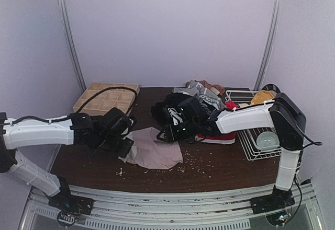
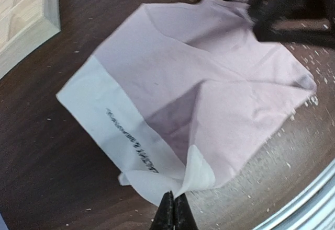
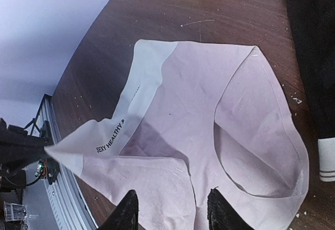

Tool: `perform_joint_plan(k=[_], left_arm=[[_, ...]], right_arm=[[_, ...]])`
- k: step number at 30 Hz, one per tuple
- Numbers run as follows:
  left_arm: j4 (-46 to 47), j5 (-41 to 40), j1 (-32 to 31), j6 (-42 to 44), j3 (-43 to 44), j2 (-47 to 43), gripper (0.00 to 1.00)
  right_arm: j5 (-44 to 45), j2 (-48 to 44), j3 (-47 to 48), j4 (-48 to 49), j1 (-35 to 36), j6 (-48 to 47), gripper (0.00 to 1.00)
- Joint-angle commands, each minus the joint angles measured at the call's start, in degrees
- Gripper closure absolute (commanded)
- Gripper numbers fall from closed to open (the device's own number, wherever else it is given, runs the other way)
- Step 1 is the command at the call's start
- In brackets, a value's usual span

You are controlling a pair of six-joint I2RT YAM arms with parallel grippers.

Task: Roll the underwear
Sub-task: Pick up the underwear from the center of the board.

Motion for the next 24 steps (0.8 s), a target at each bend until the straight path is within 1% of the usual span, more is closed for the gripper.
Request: perform_joint_plan(k=[1,3,7,12,16,20,24], left_arm=[[3.9,4.6,-7.1,2.2,-6.7,-4.8,1.00],[3.9,4.6,-10.2,0.0,-8.6,-5.3,1.00],[3.5,4.1,-14.1,-6.0,-11.2,-5.1,1.00],[2.8,2.3,-15.0,-11.4,-13.5,-6.2,1.00],[2.4,0.9,-15.0,-12.1,-13.7,-6.8,1.00],[0.1,-1.0,-15.0,-11.9,-11.7,-5.5,1.00],[-2.2,-3.1,-15.0,-12.3,-10.2,-4.5,1.00]], right_arm=[[2.7,1.9,-0.8,-1.8,2.2,0.2,0.58],[4.4,1.4,-1.4,-2.4,4.3,-0.4,0.59],[6.3,-1.0,-4.9,-1.0,6.9,-0.9,0.59],[8.2,-1.9,-5.7,-3.3,8.4,-6.1,0.60],[8.5,-1.3,-4.6,-3.1,8.4,-9.2,0.59],[8.7,-0.5,-3.1,-3.2,8.4,-13.2,0.53],[8.3,-3.1,-7.4,2.7,8.5,-17.7,0.39]])
